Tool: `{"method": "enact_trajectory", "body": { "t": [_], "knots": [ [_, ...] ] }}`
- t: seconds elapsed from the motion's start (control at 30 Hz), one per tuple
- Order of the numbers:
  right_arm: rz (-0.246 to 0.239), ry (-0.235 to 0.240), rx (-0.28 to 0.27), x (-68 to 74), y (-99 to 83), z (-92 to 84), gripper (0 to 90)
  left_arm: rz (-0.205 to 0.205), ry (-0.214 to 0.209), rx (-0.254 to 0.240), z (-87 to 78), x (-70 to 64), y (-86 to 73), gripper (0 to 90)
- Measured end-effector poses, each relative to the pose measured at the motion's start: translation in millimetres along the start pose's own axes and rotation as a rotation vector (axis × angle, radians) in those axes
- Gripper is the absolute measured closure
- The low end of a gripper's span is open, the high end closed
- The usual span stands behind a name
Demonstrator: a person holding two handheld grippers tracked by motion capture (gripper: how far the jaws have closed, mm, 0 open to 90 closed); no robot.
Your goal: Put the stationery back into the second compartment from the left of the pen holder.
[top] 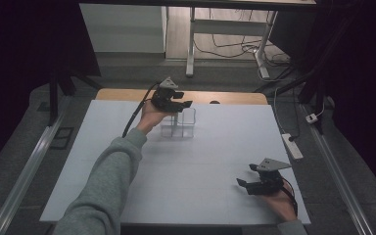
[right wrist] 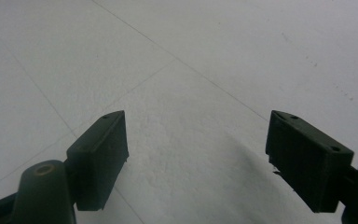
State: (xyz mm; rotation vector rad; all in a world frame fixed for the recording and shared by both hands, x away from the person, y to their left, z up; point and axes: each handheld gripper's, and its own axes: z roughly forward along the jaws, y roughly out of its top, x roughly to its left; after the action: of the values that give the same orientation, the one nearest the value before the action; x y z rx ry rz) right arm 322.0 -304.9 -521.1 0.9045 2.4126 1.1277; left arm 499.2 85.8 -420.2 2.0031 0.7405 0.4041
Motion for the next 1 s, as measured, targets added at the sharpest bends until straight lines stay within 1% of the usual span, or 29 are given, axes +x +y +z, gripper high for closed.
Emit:
{"method": "enact_trajectory", "body": {
  "t": [0.07, 0.13, 0.27, 0.37, 0.53, 0.83, 0.9, 1.0],
  "knots": [
    [-0.001, 0.001, 0.000, 0.0, 0.0, 0.0, 20.5, -0.005, 0.003, 0.006, -2.0, 0.3, -0.1, 39.0],
    [0.002, 0.004, -0.005, 0.0, 0.2, -0.5, 20.5, -0.003, 0.003, 0.012, -3.8, 0.8, -0.4, 38.8],
    [-0.007, 0.003, -0.026, 2.1, 2.6, -2.9, 20.7, -0.009, 0.004, 0.015, -7.4, 1.0, -0.7, 37.0],
    [-0.014, 0.003, -0.029, 2.7, 2.8, -2.7, 21.1, -0.010, 0.008, 0.015, -11.1, 0.8, -1.5, 36.5],
    [-0.008, 0.004, -0.026, 2.0, 2.5, -2.8, 21.1, 0.003, 0.012, 0.040, -16.8, 1.3, -6.3, 36.5],
    [-0.006, 0.002, -0.024, 1.3, 1.9, -2.8, 21.1, -0.004, 0.006, 0.036, -37.9, 0.8, -23.6, 36.6],
    [-0.006, 0.001, -0.024, 1.2, 1.7, -2.9, 21.1, -0.005, -0.003, 0.043, -42.9, 0.2, -28.3, 36.6],
    [-0.004, 0.001, -0.022, 0.6, 1.2, -3.0, 21.1, 0.001, -0.001, 0.052, -50.5, -2.5, -36.2, 36.5]
  ]
}}
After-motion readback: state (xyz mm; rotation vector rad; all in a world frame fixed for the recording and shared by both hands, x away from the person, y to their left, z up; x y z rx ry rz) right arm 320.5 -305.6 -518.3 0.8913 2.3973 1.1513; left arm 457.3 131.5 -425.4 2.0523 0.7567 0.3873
